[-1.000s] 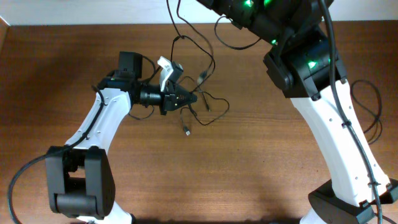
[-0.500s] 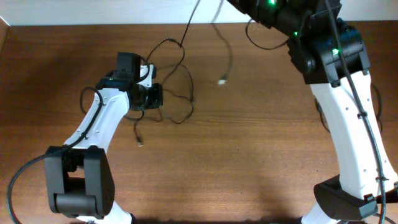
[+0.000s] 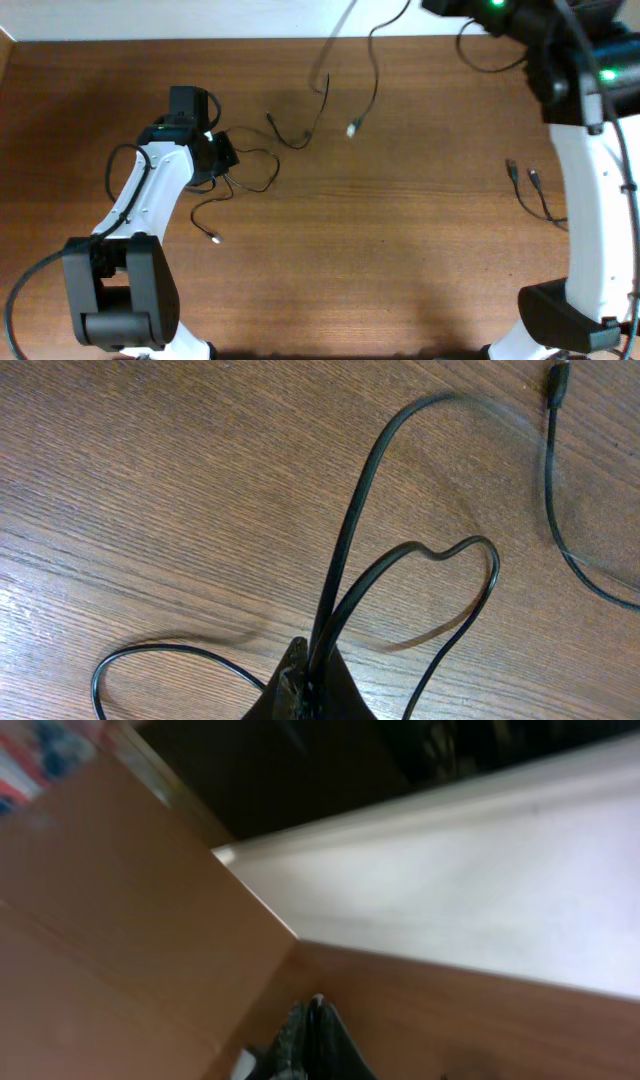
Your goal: Untangle cables
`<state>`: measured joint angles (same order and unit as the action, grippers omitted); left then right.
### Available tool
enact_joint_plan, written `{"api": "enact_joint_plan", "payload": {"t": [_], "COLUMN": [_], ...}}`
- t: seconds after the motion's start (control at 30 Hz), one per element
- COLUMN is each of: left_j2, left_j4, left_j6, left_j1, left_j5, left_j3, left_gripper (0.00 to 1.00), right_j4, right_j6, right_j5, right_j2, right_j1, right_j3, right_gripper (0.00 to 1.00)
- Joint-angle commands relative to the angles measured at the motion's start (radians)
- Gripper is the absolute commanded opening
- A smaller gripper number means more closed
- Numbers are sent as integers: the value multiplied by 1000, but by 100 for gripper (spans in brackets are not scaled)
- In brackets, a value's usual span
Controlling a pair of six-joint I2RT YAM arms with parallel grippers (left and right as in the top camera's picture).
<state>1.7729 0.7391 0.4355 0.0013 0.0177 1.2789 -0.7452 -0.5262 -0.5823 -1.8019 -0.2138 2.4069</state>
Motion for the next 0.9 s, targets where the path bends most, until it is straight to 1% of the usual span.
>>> {"api": "enact_joint_plan", "payload": {"t": [0.0,0.1,0.13,0.2,0.27,0.33,0.37,0.4,0.47,0.6,0.73,0.77,0.87], "left_j2": [2,2,1,2,2,2,2,1,2,2,1,1,2], "left_j4": [-5,-5,-5,-5,-5,-5,-5,-5,-4,-4,3,3,3], "left_j6": [24,24,24,24,24,24,24,31,62,69,125,125,125], "left_j1": [2,2,2,2,2,2,2,2,10,55,93,93,93], "left_j5": [-14,-14,-14,-14,-14,-14,-15,-15,-6,77,121,120,120], "left_j3": [-16,-16,-16,-16,-16,-16,-16,-16,-16,-18,-22,-24,-25], "left_gripper": [0,0,0,0,0,0,0,0,0,0,0,0,0], "right_j4": [0,-166,-270,-391,-554,-638,-718,-742,-786,-757,-704,-683,-603], "right_j6": [-29,-20,42,117,183,183,182,182,182,185,235,235,332], "right_j5": [-61,-44,-24,17,188,350,519,573,663,662,661,654,534], "right_j2": [34,28,27,27,26,26,26,26,26,26,26,26,26], "right_j1": [46,58,57,57,57,57,57,57,57,57,57,54,26], "right_j3": [22,12,-9,-39,-90,-131,-172,-193,-273,-520,-667,-694,-770], "right_gripper": [4,4,4,4,4,4,4,4,4,4,4,4,4]}}
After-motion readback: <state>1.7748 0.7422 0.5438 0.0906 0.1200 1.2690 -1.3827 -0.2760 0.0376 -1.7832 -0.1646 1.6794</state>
